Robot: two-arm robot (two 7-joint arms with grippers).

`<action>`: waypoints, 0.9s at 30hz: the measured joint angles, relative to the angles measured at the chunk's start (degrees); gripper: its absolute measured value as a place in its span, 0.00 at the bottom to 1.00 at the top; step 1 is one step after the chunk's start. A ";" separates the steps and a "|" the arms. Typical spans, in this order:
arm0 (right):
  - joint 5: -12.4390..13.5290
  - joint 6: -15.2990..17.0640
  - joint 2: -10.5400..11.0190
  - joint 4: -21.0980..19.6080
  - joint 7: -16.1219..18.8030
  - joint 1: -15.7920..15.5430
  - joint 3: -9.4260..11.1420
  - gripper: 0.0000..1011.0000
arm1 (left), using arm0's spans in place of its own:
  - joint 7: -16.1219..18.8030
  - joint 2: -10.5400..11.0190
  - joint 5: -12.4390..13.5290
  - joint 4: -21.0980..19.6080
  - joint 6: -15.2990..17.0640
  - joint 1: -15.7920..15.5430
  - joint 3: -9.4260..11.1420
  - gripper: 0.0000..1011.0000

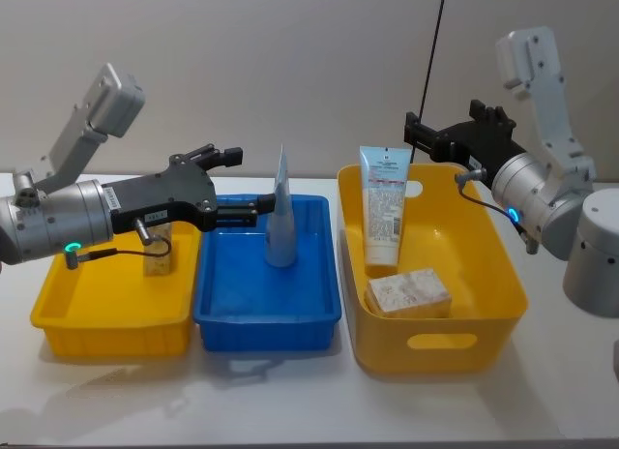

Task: Bimanual collaborative sorting of washing and personal care products

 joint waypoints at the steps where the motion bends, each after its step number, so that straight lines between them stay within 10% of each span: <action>1: 0.02 -0.01 0.00 0.00 0.07 -0.01 0.02 0.99 | 0.00 0.00 0.00 0.00 0.00 0.00 0.00 0.99; 27: 8.46 -3.09 4.75 -3.00 14.96 -2.62 2.31 0.99 | 0.00 0.00 0.00 0.00 0.00 0.00 0.00 0.99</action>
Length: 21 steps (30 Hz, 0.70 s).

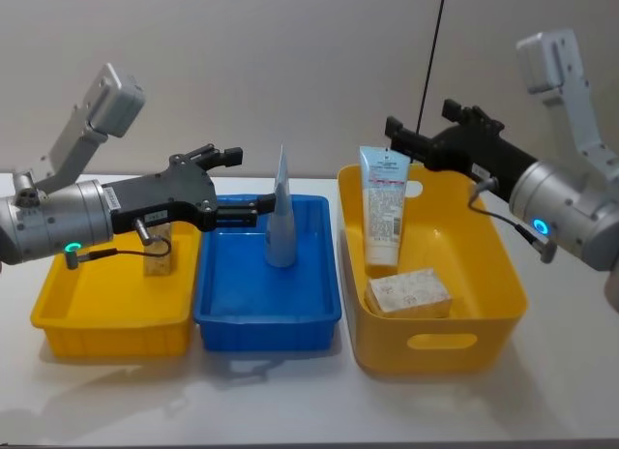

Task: Bimanual collaborative sorting of washing and personal care products

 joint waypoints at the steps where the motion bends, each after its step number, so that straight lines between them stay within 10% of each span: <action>1: 0.37 -0.12 0.35 -0.19 0.82 -0.24 0.03 0.99 | 0.00 0.00 0.00 0.00 0.00 0.00 0.00 0.99; 21: 3.56 -1.97 7.03 -5.37 10.75 -6.76 -1.16 0.99 | 0.00 0.00 0.00 0.00 0.00 0.00 0.00 0.99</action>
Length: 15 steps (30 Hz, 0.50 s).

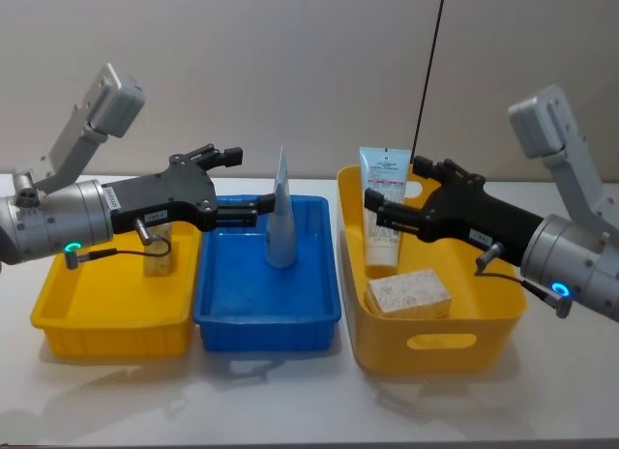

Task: Bimanual collaborative sorting of washing and personal care products

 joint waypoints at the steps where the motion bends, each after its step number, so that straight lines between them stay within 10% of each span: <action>1: 0.09 -0.07 0.25 -0.19 0.31 -0.26 -0.09 0.99 | 0.00 0.00 0.00 0.00 0.00 0.00 0.00 0.99; 15: 0.55 -0.41 1.58 -1.33 2.12 -1.69 -0.52 0.99 | 0.00 0.00 0.00 0.00 0.00 0.00 0.00 0.99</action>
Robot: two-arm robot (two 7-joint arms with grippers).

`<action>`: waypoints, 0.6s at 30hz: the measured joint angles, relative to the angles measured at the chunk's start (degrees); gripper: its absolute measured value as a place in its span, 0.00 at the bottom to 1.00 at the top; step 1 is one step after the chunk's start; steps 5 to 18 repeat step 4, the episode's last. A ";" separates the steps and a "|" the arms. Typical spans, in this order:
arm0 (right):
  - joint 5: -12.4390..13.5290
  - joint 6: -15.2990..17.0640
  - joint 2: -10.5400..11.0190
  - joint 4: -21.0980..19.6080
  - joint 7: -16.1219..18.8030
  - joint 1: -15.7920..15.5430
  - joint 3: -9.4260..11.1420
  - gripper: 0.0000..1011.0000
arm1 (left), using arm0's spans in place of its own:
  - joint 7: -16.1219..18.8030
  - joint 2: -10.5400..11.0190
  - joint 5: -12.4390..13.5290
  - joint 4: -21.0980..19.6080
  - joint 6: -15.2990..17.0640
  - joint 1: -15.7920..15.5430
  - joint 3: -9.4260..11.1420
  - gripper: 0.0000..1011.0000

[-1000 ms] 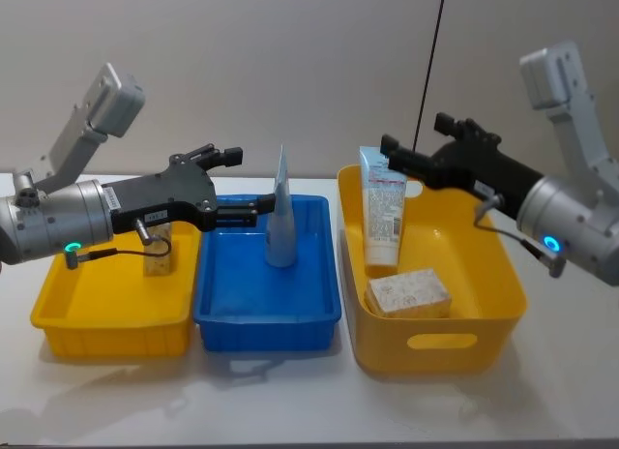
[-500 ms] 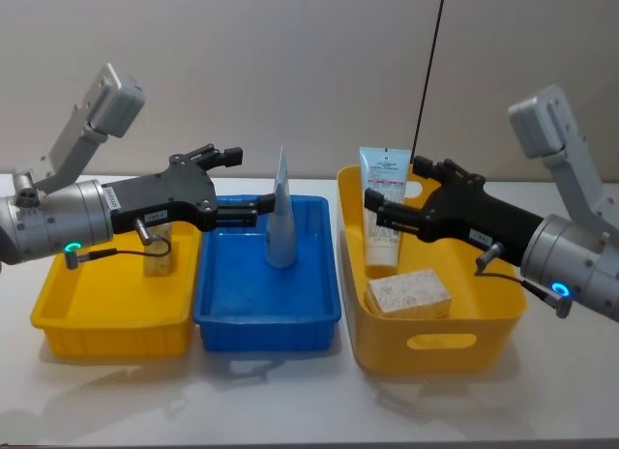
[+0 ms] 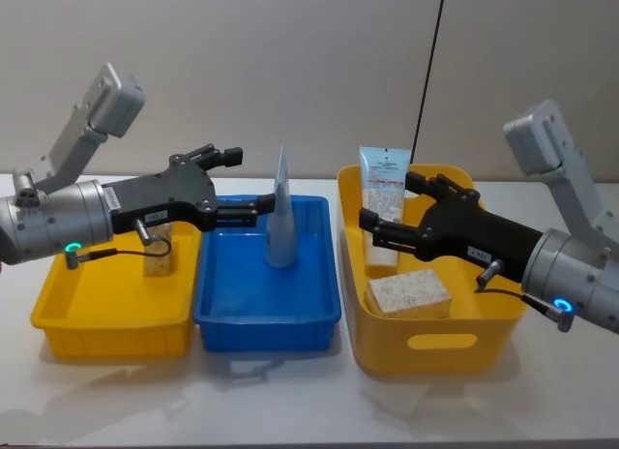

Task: Bimanual collaborative sorting of washing and personal care products

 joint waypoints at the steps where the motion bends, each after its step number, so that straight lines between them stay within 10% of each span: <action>1: 0.01 -0.01 0.04 -0.03 0.04 -0.04 -0.01 0.99 | 0.00 0.00 0.00 0.00 0.00 0.00 0.00 0.99; 18: 0.05 -0.06 0.16 -0.12 0.20 -0.18 -0.04 0.99 | 0.00 0.00 0.00 0.00 -0.01 0.00 0.00 0.99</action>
